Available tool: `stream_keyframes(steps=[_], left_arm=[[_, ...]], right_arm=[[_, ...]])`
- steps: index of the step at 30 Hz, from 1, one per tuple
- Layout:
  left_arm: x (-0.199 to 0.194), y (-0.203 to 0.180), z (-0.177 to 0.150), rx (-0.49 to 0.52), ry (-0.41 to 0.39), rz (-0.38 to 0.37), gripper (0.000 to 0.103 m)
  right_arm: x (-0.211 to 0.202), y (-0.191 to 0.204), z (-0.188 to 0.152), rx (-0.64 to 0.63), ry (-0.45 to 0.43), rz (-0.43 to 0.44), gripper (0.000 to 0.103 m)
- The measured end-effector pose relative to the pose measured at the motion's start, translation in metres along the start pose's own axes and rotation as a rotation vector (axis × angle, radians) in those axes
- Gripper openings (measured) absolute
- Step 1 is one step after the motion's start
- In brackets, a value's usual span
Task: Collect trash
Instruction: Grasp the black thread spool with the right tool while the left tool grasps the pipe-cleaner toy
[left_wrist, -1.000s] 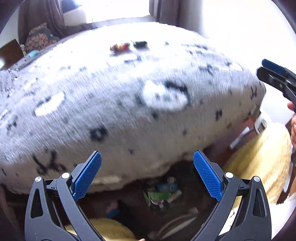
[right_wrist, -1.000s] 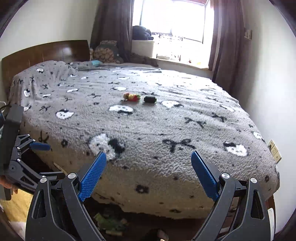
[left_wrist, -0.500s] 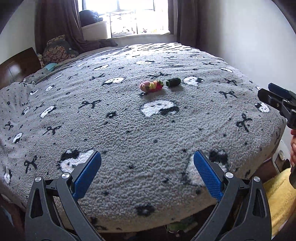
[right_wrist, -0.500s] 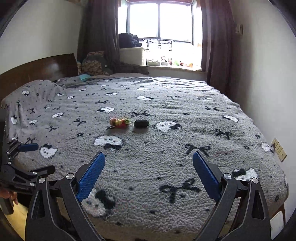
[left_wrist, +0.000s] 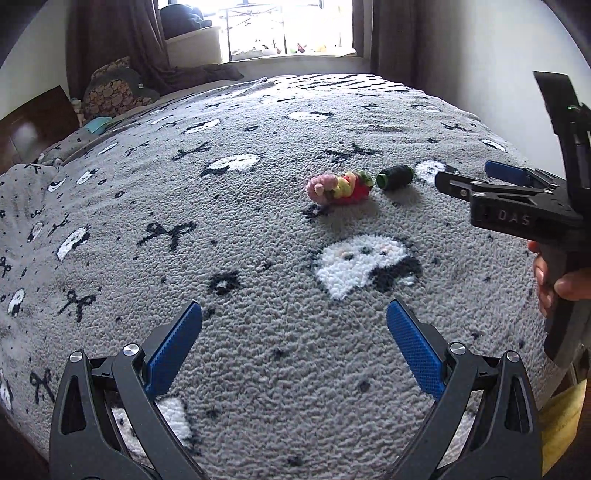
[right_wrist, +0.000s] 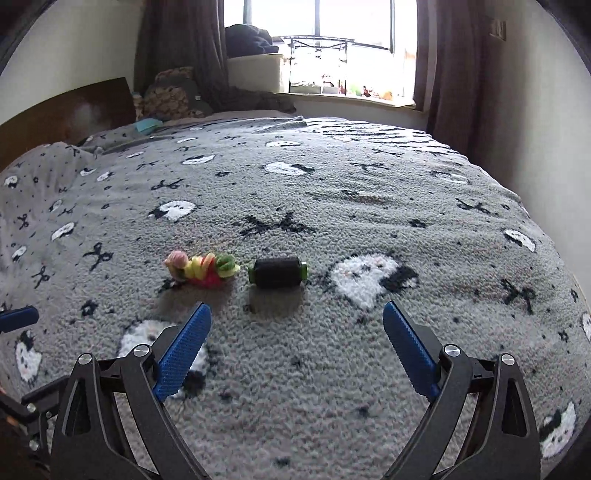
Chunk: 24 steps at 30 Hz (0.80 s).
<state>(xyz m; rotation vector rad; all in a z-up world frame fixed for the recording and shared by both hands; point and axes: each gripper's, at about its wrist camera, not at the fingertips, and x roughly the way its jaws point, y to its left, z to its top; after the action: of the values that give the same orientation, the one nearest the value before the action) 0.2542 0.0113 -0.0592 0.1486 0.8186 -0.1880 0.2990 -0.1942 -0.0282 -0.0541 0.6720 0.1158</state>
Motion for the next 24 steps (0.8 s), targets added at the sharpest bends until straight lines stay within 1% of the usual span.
stream_keyframes(steps=[6,9,12,14,16,18,21,24], left_arm=[[0.020,0.002,0.014,0.017,0.007,0.006,0.095],[0.030,0.002,0.021,0.026,0.012,0.011,0.095],[0.041,0.000,0.029,0.032,0.014,0.017,0.095],[0.047,-0.004,0.035,0.040,0.011,0.018,0.095],[0.053,-0.008,0.041,0.047,0.006,0.020,0.095],[0.060,-0.013,0.047,0.051,0.004,0.020,0.095],[0.076,-0.020,0.057,0.056,0.001,0.020,0.095],[0.092,-0.024,0.068,0.032,-0.003,0.001,0.095]], right_arm=[[0.058,0.005,0.010,-0.011,0.091,0.015,0.084],[0.071,0.005,0.012,0.000,0.109,0.051,0.082],[0.078,0.008,0.015,-0.006,0.109,0.064,0.081],[0.087,0.011,0.018,-0.017,0.121,0.072,0.074],[0.094,0.011,0.017,-0.018,0.149,0.079,0.055],[0.096,0.008,0.016,-0.007,0.154,0.095,0.055],[0.088,0.000,0.017,0.018,0.129,0.117,0.055],[0.073,-0.013,0.019,0.022,0.089,0.072,0.055]])
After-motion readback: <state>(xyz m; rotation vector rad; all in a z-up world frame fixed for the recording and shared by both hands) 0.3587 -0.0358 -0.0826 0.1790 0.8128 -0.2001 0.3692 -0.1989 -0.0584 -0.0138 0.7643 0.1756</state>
